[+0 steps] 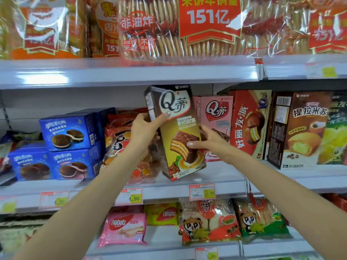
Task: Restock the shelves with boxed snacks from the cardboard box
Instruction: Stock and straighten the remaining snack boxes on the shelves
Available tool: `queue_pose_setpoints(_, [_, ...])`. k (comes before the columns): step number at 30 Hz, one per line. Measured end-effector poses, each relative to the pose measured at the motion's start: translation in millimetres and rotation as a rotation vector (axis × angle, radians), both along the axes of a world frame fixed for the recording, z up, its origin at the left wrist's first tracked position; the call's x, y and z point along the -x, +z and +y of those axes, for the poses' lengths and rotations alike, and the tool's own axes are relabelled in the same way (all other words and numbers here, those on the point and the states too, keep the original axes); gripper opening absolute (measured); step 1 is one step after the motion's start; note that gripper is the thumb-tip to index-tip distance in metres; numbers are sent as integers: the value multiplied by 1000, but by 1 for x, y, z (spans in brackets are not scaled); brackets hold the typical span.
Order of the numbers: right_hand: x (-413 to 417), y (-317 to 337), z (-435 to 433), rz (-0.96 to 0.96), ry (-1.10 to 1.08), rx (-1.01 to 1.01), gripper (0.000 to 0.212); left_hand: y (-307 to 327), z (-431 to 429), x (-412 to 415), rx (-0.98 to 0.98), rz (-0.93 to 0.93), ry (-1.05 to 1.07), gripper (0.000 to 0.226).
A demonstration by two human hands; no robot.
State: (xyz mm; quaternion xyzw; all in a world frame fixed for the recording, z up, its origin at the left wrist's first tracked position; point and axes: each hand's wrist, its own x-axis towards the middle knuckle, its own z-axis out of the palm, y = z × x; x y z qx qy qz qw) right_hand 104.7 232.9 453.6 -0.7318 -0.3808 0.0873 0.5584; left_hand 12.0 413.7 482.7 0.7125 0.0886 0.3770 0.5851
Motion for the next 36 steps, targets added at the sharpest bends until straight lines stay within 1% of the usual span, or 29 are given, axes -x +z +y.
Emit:
queue_pose_setpoints(2, [-6, -3, -15, 39, -64, -77, 70, 0, -15, -11, -53, 4, -76, 53])
queue_pose_setpoints(4, [-14, -6, -35, 28, -150, -140, 69, 1, -25, -24, -174, 33, -176, 53])
queue_pose_setpoints(5, [-17, -7, -46, 8, -204, -155, 68, 0, -28, -31, -242, 58, -219, 56])
queue_pose_setpoints(7, [-26, -9, -66, -15, -304, -177, 70, -3, -24, -47, -352, 120, -256, 62])
queue_pose_setpoints(8, [-30, -10, -75, -6, -340, -192, 74, -7, -19, -57, -370, 162, -243, 63])
queue_pose_setpoints(10, [-36, -12, -90, 17, -385, -215, 78, -14, -9, -72, -369, 237, -168, 63])
queue_pose_setpoints(13, [-42, -17, -108, 48, -432, -224, 79, -24, 5, -98, -417, 325, -41, 61])
queue_pose_setpoints(16, [-48, -28, -118, 77, -483, -228, 76, -15, 8, -120, -442, 332, 64, 78])
queue_pose_setpoints(18, [-52, -35, -121, 94, -502, -231, 75, -2, 8, -127, -364, 327, 99, 88])
queue_pose_setpoints(21, [-54, -38, -121, 72, -500, -213, 76, 11, 15, -144, -255, 340, 100, 103])
queue_pose_setpoints(23, [-54, -39, -121, 36, -517, -182, 76, 13, 19, -151, -205, 382, 70, 110])
queue_pose_setpoints(26, [-51, -44, -123, -41, -551, -139, 77, 11, 26, -161, -111, 461, 14, 115])
queue_pose_setpoints(29, [-45, -49, -126, -200, -596, -97, 74, 5, 26, -167, -84, 507, 21, 117])
queue_pose_setpoints(31, [-42, -52, -127, -319, -644, -80, 71, 4, 17, -161, -135, 513, 81, 118])
queue_pose_setpoints(36, [-27, -56, -122, -557, -791, -81, 61, 1, 2, -145, -262, 455, 227, 105])
